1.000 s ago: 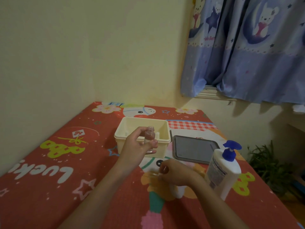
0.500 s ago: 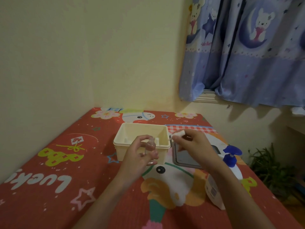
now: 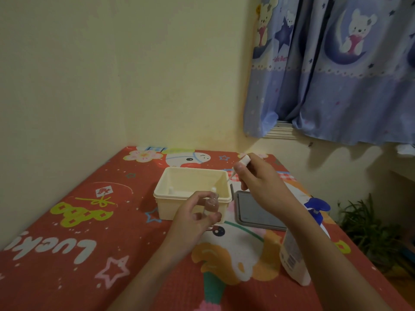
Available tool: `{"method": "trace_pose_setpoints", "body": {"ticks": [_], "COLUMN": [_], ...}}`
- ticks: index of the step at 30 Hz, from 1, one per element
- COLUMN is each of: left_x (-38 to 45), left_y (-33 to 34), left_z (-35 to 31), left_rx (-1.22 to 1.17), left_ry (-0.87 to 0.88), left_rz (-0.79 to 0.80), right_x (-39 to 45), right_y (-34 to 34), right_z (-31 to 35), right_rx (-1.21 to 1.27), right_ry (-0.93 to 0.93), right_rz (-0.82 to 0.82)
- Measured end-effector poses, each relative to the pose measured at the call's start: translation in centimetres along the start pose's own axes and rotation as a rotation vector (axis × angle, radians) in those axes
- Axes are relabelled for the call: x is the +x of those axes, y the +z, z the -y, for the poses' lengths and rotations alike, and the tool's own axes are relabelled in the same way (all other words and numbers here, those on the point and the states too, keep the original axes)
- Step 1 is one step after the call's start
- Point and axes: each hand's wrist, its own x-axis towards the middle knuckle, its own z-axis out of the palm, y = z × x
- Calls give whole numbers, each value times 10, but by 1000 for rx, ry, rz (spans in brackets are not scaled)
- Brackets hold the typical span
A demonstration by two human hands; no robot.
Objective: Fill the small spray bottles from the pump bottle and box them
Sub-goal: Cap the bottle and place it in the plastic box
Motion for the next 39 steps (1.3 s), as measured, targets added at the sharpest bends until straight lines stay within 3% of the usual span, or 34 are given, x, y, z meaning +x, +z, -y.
{"method": "trace_pose_setpoints", "body": {"ticks": [22,32,39], "left_x": [0,-3,-2], "left_y": [5,10,5], "left_z": [-12,-12,-11], "left_rx": [34,45,69], "left_ry": [1,36,52], "left_rz": [19,16,36], "right_x": [9,6,6], "right_y": [4,18,0], "right_z": [1,-1,-3], "right_rx": [-127,-225,126], "right_ry": [8,105,95], "right_rz": [449,326,309]}}
